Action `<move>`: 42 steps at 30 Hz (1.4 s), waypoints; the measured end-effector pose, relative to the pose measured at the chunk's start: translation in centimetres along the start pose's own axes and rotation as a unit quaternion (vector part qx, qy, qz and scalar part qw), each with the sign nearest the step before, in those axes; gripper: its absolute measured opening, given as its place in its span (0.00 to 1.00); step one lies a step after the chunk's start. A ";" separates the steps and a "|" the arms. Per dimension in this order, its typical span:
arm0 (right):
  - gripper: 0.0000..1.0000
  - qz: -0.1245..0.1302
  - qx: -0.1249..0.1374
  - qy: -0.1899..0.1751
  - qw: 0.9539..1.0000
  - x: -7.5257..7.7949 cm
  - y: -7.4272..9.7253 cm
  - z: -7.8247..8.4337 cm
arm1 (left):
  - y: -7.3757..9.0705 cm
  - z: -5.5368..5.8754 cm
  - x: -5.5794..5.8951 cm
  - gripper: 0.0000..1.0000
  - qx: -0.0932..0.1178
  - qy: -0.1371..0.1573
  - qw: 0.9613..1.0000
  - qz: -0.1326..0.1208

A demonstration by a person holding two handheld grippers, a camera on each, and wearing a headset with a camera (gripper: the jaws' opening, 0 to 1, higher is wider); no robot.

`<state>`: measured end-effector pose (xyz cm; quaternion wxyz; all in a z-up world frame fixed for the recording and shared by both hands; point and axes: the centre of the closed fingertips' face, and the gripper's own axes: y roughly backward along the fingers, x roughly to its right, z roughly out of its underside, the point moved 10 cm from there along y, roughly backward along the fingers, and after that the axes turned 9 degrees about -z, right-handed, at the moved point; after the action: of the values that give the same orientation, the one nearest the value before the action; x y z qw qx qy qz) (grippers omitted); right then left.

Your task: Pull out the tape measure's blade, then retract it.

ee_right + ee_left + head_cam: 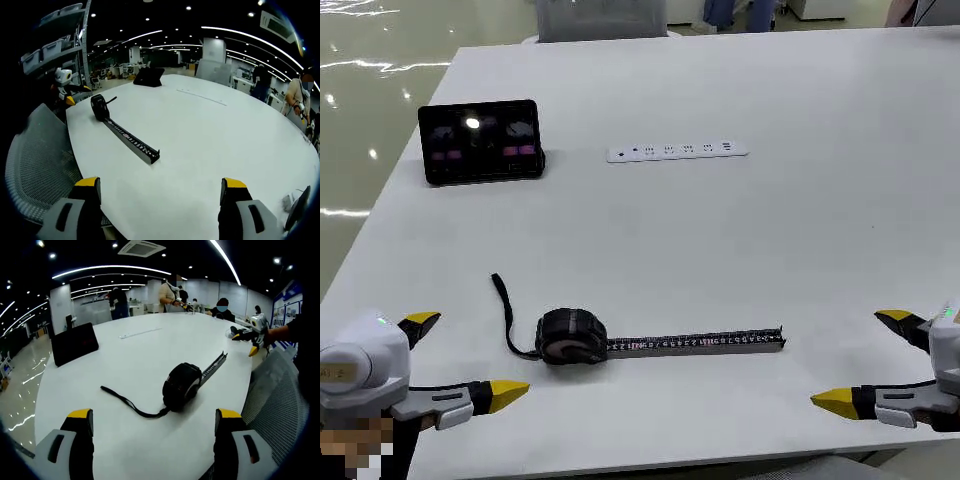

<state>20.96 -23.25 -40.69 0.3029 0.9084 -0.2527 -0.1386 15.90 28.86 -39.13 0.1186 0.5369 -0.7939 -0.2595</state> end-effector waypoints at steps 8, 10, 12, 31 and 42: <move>0.99 0.000 -0.003 -0.005 1.000 0.1 0.5 0.2 | 0.1 -0.2 0.1 0.99 0.000 0.001 1.000 0.002; 0.99 -0.001 -0.002 -0.005 1.000 0.1 0.5 0.1 | 0.1 -0.3 0.1 0.99 0.002 0.003 1.000 0.002; 0.99 -0.001 -0.003 -0.005 1.000 0.1 0.5 0.1 | 0.2 -0.4 0.1 0.99 0.002 0.003 1.000 0.003; 0.99 -0.013 -0.038 0.010 0.999 0.6 0.4 0.3 | -0.8 -0.8 1.8 0.99 -0.018 0.001 1.000 0.021; 0.99 -0.019 -0.044 0.025 0.999 1.1 0.3 -0.5 | -2.7 -1.8 5.0 0.99 -0.026 -0.002 1.000 0.004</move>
<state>21.96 -23.77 -40.20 0.3461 0.9020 -0.2212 -0.1330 16.85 23.01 -39.55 0.1317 0.5303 -0.7891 -0.2805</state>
